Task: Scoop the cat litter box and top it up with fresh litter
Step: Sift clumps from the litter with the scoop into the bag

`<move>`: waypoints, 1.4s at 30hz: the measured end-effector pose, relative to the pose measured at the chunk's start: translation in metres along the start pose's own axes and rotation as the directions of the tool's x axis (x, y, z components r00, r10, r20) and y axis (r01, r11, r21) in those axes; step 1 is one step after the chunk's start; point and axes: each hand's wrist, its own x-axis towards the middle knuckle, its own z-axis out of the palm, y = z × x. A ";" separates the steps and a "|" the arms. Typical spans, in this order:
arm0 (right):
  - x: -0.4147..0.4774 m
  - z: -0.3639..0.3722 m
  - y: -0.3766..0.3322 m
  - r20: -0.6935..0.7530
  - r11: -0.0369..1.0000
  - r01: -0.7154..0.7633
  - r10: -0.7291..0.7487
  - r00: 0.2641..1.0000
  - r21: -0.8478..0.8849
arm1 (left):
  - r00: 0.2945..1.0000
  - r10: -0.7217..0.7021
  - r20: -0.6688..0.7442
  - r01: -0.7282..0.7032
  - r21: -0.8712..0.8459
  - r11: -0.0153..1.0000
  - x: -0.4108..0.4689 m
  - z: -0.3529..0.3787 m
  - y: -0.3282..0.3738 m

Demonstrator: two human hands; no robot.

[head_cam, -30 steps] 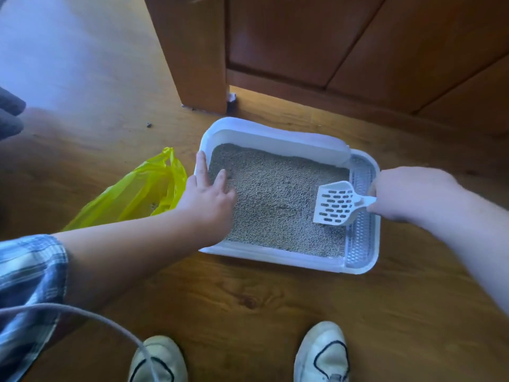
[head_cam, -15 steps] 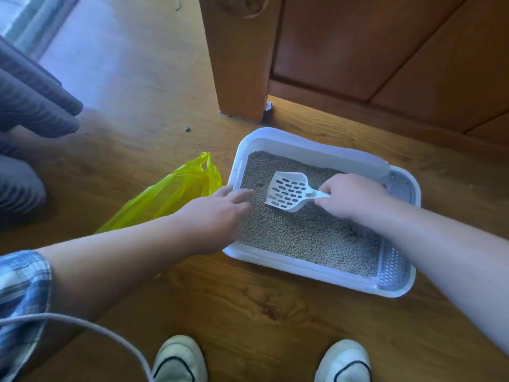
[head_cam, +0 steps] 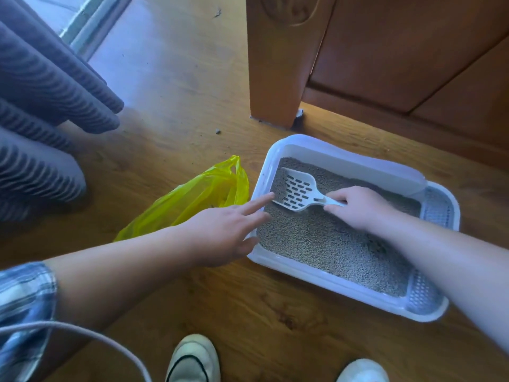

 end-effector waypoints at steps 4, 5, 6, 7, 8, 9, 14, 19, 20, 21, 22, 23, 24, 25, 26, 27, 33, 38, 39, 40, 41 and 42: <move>-0.003 -0.016 0.006 0.060 0.995 -0.015 0.021 0.998 -0.101 | 1.000 -0.013 0.011 0.013 -0.021 1.000 0.003 -0.003 0.000; -0.003 -0.023 0.007 0.074 0.990 -0.024 0.034 0.997 -0.137 | 0.999 -0.030 0.024 0.030 -0.030 0.999 0.005 -0.005 0.000; -0.003 -0.029 0.007 0.082 0.982 -0.040 0.056 0.995 -0.182 | 0.998 -0.053 0.042 0.055 -0.038 0.998 0.007 -0.007 0.000; -0.002 -0.035 0.007 0.078 0.972 -0.058 0.078 0.994 -0.226 | 0.995 -0.077 0.061 0.079 -0.039 0.996 0.009 -0.009 0.000; -0.002 -0.039 0.006 0.060 0.960 -0.081 0.101 0.993 -0.270 | 0.992 -0.095 0.080 0.098 -0.035 0.995 0.011 -0.012 -0.001; -0.002 -0.042 0.006 0.032 0.945 -0.107 0.123 0.992 -0.310 | 0.990 -0.103 0.095 0.106 -0.029 0.994 0.013 -0.014 -0.001; 0.000 -0.040 -0.012 -0.004 0.905 -0.167 0.180 0.984 -0.391 | 0.984 -0.111 0.139 0.118 -0.044 0.992 0.016 -0.017 -0.003; 0.010 -0.031 -0.034 -0.039 0.896 -0.175 0.175 0.984 -0.409 | 0.978 -0.111 0.179 0.127 -0.080 0.989 0.017 -0.019 -0.005; 0.014 -0.028 -0.036 -0.039 0.903 -0.174 0.173 0.984 -0.393 | 0.976 -0.113 0.186 0.131 -0.088 0.987 0.017 -0.019 -0.005; 0.018 -0.023 -0.038 -0.046 0.912 -0.170 0.164 0.985 -0.373 | 0.975 -0.113 0.193 0.133 -0.094 0.987 0.017 -0.020 -0.005; 0.021 -0.018 -0.038 -0.062 0.921 -0.165 0.153 0.986 -0.352 | 0.973 -0.115 0.199 0.136 -0.097 0.986 0.018 -0.020 -0.005; 0.022 -0.010 -0.037 -0.081 0.931 -0.158 0.139 0.987 -0.330 | 0.972 -0.118 0.205 0.140 -0.096 0.985 0.018 -0.021 -0.005; 0.022 -0.003 -0.034 -0.095 0.940 -0.149 0.125 0.988 -0.306 | 0.970 -0.122 0.209 0.144 -0.092 0.985 0.018 -0.021 -0.004; 0.020 0.005 -0.029 -0.100 0.952 -0.138 0.114 0.988 -0.272 | 0.969 -0.126 0.212 0.147 -0.087 0.985 0.018 -0.021 -0.004; 0.016 0.013 -0.022 -0.099 0.968 -0.125 0.106 0.989 -0.217 | 0.968 -0.128 0.214 0.149 -0.083 0.985 0.019 -0.021 -0.003; 0.012 0.020 -0.014 -0.090 0.985 -0.110 0.099 0.991 -0.132 | 0.968 -0.129 0.214 0.149 -0.080 0.986 0.019 -0.021 -0.003; -0.007 0.042 0.016 -0.057 0.976 -0.048 0.062 0.996 0.213 | 0.974 -0.115 0.195 0.134 -0.090 0.987 0.019 -0.019 -0.008; -0.018 0.039 0.024 -0.057 0.968 -0.021 0.037 0.998 0.251 | 0.977 -0.114 0.179 0.129 -0.073 0.989 0.017 -0.019 -0.009; -0.021 0.037 0.025 -0.061 0.968 -0.020 0.036 0.997 0.250 | 0.977 -0.115 0.178 0.129 -0.074 0.989 0.016 -0.020 -0.009; -0.022 0.036 0.025 -0.067 0.967 -0.021 0.039 0.997 0.254 | 0.977 -0.115 0.179 0.130 -0.071 0.989 0.016 -0.020 -0.009; -0.024 0.035 0.026 -0.069 0.966 -0.023 0.043 0.997 0.257 | 0.977 -0.117 0.179 0.131 -0.066 0.989 0.016 -0.020 -0.009; -0.025 0.034 0.028 -0.067 0.965 -0.027 0.046 0.997 0.260 | 0.977 -0.119 0.179 0.132 -0.062 0.989 0.016 -0.020 -0.009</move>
